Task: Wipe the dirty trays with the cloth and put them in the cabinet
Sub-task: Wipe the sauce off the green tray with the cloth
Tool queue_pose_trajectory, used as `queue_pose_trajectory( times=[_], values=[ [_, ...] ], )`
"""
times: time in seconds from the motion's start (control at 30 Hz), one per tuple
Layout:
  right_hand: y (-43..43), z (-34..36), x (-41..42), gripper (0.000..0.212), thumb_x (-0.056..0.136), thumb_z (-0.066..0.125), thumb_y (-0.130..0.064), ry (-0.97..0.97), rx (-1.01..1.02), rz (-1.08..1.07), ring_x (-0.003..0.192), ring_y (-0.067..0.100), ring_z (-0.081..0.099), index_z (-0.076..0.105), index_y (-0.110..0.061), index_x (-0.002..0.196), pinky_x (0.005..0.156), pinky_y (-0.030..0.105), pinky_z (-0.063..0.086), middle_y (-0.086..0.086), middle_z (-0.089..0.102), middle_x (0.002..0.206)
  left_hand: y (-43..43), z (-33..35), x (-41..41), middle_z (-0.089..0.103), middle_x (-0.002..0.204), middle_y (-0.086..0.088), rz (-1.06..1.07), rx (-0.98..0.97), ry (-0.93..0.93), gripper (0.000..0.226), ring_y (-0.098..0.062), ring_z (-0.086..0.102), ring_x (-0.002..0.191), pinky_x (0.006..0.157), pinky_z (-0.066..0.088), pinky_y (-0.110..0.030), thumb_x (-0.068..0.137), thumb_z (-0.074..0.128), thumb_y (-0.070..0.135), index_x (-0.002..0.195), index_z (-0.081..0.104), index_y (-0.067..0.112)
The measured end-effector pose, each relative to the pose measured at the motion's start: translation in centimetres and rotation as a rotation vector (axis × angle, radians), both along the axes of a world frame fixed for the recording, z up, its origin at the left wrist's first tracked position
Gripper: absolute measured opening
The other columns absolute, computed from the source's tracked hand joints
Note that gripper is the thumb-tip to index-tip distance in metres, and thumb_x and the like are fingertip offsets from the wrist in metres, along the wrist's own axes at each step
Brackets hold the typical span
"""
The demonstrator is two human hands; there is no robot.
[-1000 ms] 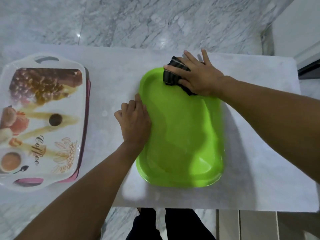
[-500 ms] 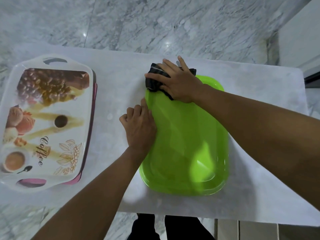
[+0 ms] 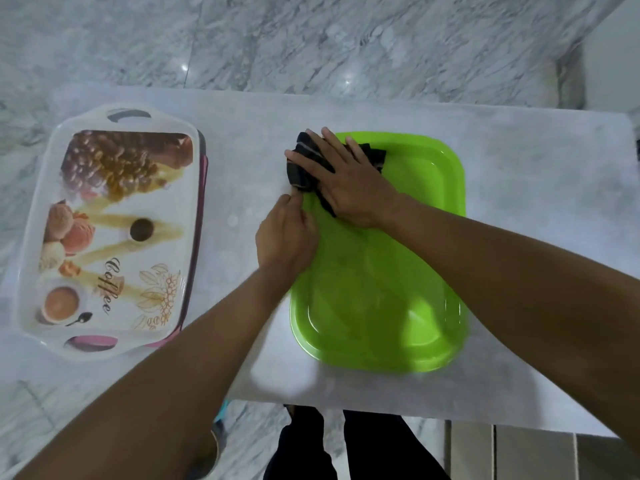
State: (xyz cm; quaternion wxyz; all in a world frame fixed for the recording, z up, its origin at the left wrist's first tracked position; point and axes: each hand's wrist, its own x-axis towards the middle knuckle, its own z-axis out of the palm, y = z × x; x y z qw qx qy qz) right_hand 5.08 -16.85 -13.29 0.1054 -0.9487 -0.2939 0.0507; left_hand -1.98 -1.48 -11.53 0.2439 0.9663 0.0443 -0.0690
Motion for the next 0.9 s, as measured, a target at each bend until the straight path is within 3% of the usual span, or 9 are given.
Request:
queue_pose_trajectory(
  times=[0.13, 0.23, 0.3, 0.43, 0.57, 0.67, 0.73, 0.8, 0.9],
  values=[
    [0.3, 0.5, -0.4, 0.056, 0.102, 0.037, -0.019, 0.082, 0.135, -0.068, 0.157, 0.029, 0.006, 0.026, -0.027, 0.156, 0.125, 0.055, 0.007, 0.004, 0.012, 0.169, 2.7, 1.8, 2.4, 0.072, 0.101, -0.014, -0.013, -0.135, 0.334, 0.048, -0.039, 0.066, 0.097, 0.087, 0.053, -0.041, 0.085, 0.048, 0.027, 0.131, 0.06, 0.034],
    [1.0, 1.0, -1.1, 0.051, 0.1, 0.042, -0.015, 0.095, 0.185, -0.134, 0.156, 0.033, 0.006, 0.037, -0.024, 0.15, 0.124, 0.055, 0.01, 0.004, 0.014, 0.169, 3.2, 2.2, 3.3, 0.074, 0.104, -0.013, 0.02, -0.165, 0.424, 0.047, -0.038, 0.07, 0.096, 0.094, 0.054, -0.043, 0.092, 0.055, 0.029, 0.138, 0.055, 0.04],
    [1.2, 1.5, -1.4, 0.048, 0.097, 0.047, -0.012, 0.063, 0.218, -0.174, 0.154, 0.038, 0.01, 0.049, -0.021, 0.144, 0.123, 0.054, 0.016, 0.009, 0.016, 0.167, 3.5, 2.3, 3.5, 0.074, 0.105, -0.017, 0.088, -0.285, 0.483, 0.047, -0.04, 0.072, 0.092, 0.091, 0.057, -0.044, 0.095, 0.059, 0.026, 0.141, 0.053, 0.037],
    [2.0, 1.9, -2.3, 0.043, 0.092, 0.054, -0.006, 0.04, 0.337, -0.248, 0.136, 0.039, 0.042, 0.063, -0.013, 0.134, 0.113, 0.056, 0.031, 0.017, 0.044, 0.151, 3.6, 2.9, 3.7, 0.071, 0.09, -0.019, 0.242, -0.5, 0.565, 0.046, -0.032, 0.067, 0.07, 0.078, 0.061, -0.049, 0.095, 0.062, 0.013, 0.137, 0.057, 0.032],
    [2.5, 2.1, -3.0, 0.046, 0.1, 0.046, -0.011, 0.126, 0.275, -0.216, 0.142, 0.026, 0.042, 0.054, -0.022, 0.144, 0.12, 0.054, 0.019, 0.006, 0.038, 0.159, 2.4, 3.4, 2.3, 0.066, 0.08, -0.018, 0.332, -0.677, 0.541, 0.032, -0.03, 0.064, 0.057, 0.048, 0.059, -0.042, 0.094, 0.064, 0.004, 0.119, 0.064, 0.023],
    [2.3, 1.9, -3.7, 0.05, 0.103, 0.043, -0.015, 0.157, 0.252, -0.199, 0.15, 0.023, 0.03, 0.042, -0.025, 0.152, 0.121, 0.052, 0.015, 0.003, 0.027, 0.165, 2.6, 3.5, 2.0, 0.064, 0.078, -0.021, 0.298, -0.708, 0.501, 0.021, -0.035, 0.065, 0.062, 0.06, 0.06, -0.049, 0.092, 0.067, 0.006, 0.11, 0.068, 0.016],
    [2.2, 1.8, -4.2, 0.052, 0.104, 0.043, -0.017, 0.174, 0.261, -0.209, 0.151, 0.025, 0.027, 0.038, -0.026, 0.155, 0.12, 0.05, 0.017, 0.004, 0.023, 0.167, 3.1, 3.6, 2.1, 0.062, 0.077, -0.019, 0.267, -0.705, 0.505, 0.016, -0.03, 0.063, 0.058, 0.055, 0.06, -0.04, 0.091, 0.068, 0.007, 0.106, 0.07, 0.013],
    [2.2, 1.6, -4.2, 0.052, 0.104, 0.044, -0.017, 0.186, 0.283, -0.218, 0.152, 0.026, 0.026, 0.037, -0.026, 0.155, 0.12, 0.049, 0.018, 0.004, 0.022, 0.167, 3.9, 3.9, 2.7, 0.066, 0.078, -0.016, 0.24, -0.698, 0.591, 0.013, -0.025, 0.066, 0.055, 0.052, 0.059, -0.031, 0.093, 0.061, 0.005, 0.099, 0.07, 0.011],
    [2.1, 1.2, -3.9, 0.054, 0.102, 0.049, -0.016, 0.172, 0.293, -0.212, 0.151, 0.025, 0.028, 0.04, -0.025, 0.154, 0.118, 0.046, 0.02, 0.004, 0.024, 0.166, 4.6, 4.5, 5.3, 0.077, 0.085, -0.008, 0.183, -0.568, 0.743, 0.018, -0.023, 0.076, 0.072, 0.064, 0.063, -0.036, 0.093, 0.052, 0.009, 0.093, 0.069, 0.008]
  ],
)
